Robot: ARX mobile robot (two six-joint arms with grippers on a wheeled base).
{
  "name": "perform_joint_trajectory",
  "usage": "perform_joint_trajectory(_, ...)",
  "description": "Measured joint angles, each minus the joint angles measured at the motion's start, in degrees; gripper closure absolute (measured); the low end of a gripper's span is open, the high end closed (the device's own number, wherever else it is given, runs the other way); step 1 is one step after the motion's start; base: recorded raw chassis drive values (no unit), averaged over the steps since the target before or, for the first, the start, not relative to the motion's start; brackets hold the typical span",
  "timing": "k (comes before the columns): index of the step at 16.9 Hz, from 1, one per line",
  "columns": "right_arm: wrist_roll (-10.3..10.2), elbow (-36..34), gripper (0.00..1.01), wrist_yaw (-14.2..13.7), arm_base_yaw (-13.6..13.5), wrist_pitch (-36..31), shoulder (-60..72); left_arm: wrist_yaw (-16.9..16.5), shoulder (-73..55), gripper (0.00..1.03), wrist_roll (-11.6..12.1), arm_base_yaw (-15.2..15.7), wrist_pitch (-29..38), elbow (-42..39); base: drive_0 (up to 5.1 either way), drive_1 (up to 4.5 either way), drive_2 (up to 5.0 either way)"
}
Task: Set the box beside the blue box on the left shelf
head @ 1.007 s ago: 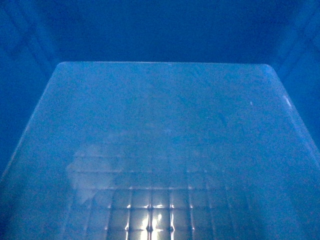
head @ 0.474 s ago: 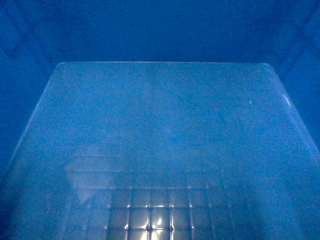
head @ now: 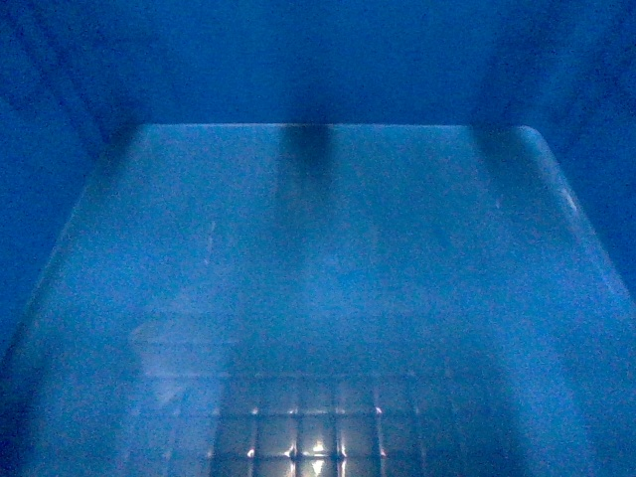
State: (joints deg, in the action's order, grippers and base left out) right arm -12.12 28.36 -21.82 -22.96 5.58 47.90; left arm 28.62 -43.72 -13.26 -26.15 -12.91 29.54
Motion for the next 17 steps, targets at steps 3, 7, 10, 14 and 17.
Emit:
perform_joint_trajectory(3, -0.02, 0.00, 0.92, -0.04, 0.00, 0.07, 0.00, -0.11, -0.04, 0.94, 0.02, -0.02, 0.13, 0.00, -0.1, 4.20, -4.3)
perform_joint_trajectory(7, 0.02, 0.00, 0.92, -0.04, 0.02, -0.11, 0.26, -0.11, -0.31, 0.94, 0.09, 0.00, 0.31, 0.00, 0.0, 0.00, 0.0)
perform_joint_trajectory(10, 0.00, 0.00, 0.92, -0.02, 0.02, -0.04, 0.24, -0.07, -0.17, 0.94, 0.09, -0.02, 0.11, 0.00, 0.0, 0.00, 0.0)
perform_joint_trajectory(14, -0.02, 0.00, 0.92, -0.02, 0.00, -0.04, 0.24, -0.07, -0.15, 0.94, 0.09, 0.00, 0.11, 0.00, 0.0, 0.00, 0.0)
perform_joint_trajectory(17, -0.02, 0.00, 0.92, -0.02, 0.00, -0.04, 0.24, -0.07, -0.15, 0.94, 0.09, -0.02, 0.11, 0.00, 0.0, 0.00, 0.0)
